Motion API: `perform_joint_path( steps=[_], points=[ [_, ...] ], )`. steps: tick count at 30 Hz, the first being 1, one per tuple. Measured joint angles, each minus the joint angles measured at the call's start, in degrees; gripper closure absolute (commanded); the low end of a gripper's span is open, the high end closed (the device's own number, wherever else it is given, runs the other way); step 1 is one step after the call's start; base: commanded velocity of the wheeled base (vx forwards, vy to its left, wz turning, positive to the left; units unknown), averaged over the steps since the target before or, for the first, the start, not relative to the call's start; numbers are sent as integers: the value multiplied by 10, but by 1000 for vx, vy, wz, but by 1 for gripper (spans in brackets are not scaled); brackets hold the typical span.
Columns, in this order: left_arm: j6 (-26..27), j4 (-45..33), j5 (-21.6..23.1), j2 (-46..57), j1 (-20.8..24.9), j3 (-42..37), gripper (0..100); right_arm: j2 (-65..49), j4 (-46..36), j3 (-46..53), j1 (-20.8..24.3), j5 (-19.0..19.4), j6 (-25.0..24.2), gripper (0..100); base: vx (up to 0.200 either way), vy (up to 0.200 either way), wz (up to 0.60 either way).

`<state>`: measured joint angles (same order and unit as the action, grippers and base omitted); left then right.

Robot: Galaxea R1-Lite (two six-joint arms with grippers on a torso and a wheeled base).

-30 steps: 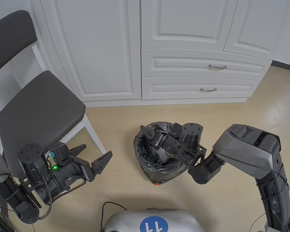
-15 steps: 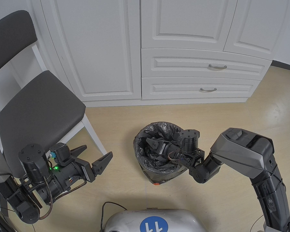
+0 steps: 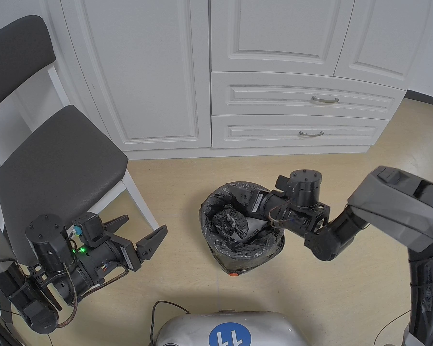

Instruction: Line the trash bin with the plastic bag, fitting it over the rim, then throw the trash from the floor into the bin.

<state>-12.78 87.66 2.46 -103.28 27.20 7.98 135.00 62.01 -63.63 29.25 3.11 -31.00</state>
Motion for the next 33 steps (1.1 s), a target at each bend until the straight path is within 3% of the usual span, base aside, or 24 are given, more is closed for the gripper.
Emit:
perform_joint_path(
  steps=[5, 11, 15, 24, 29, 33],
  points=[
    [21, 0, -1, 3, -5, 11, 0, -85, -80, 53, -12, -4, 54, 0, 0, 0, 0],
    [103, -1, -3, 11, -26, 38, 0, -189, -158, 125, -30, -41, 164, 0, 0, 0, 0],
    [124, -2, -3, 28, -40, 60, 0, -254, -165, 178, -47, -78, 233, 0, 0, 0, 0],
    [154, -6, -2, 90, -99, 112, 0, -387, -165, 246, -103, -99, 352, 0, 0, 0, 0],
    [175, -16, 0, 110, -142, 160, 0, -430, -160, 247, -136, -104, 376, 0, 0, 0, 0],
    [182, -51, 0, 126, -167, 198, 0, -445, -100, 232, -148, -113, 372, 0, 0, 0, 0]
  ],
)
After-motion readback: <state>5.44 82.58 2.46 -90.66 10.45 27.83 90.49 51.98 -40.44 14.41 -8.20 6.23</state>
